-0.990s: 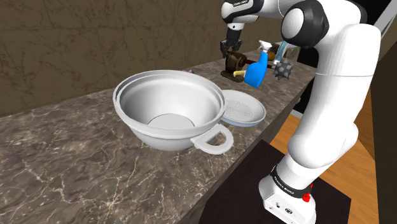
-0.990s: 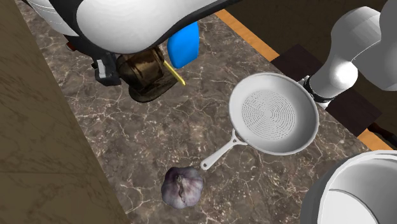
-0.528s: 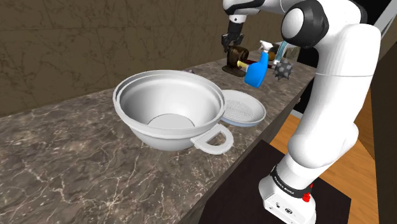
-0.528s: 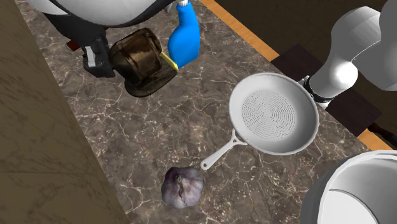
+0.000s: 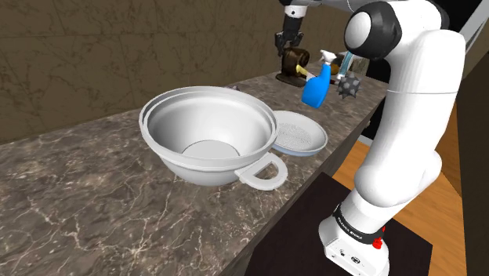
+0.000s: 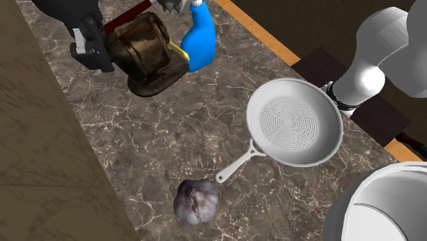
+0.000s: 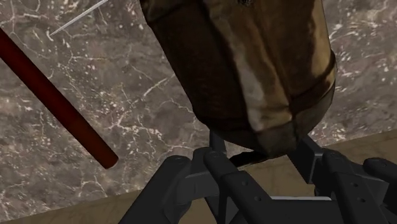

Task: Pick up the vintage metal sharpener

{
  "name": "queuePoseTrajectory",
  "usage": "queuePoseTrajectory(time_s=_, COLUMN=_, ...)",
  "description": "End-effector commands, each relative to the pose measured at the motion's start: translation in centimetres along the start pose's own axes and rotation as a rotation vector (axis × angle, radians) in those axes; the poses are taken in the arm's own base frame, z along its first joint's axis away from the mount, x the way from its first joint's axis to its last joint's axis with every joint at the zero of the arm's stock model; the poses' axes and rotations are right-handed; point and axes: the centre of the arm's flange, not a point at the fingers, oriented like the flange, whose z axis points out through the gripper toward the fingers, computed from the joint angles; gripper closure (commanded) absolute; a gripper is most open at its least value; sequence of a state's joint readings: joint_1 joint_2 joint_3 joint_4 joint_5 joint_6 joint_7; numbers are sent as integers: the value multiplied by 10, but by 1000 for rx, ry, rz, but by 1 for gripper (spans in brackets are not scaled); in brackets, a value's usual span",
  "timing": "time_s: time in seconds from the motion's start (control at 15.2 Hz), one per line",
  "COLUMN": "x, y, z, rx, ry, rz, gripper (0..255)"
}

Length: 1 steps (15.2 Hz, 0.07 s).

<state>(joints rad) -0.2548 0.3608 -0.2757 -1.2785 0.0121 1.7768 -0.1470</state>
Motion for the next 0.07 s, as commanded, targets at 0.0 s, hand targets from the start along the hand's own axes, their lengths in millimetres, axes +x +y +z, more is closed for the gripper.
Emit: queuePoseTrajectory(time_s=0.0, x=0, y=0, z=-4, rx=0, ry=1, rz=0, gripper=255)
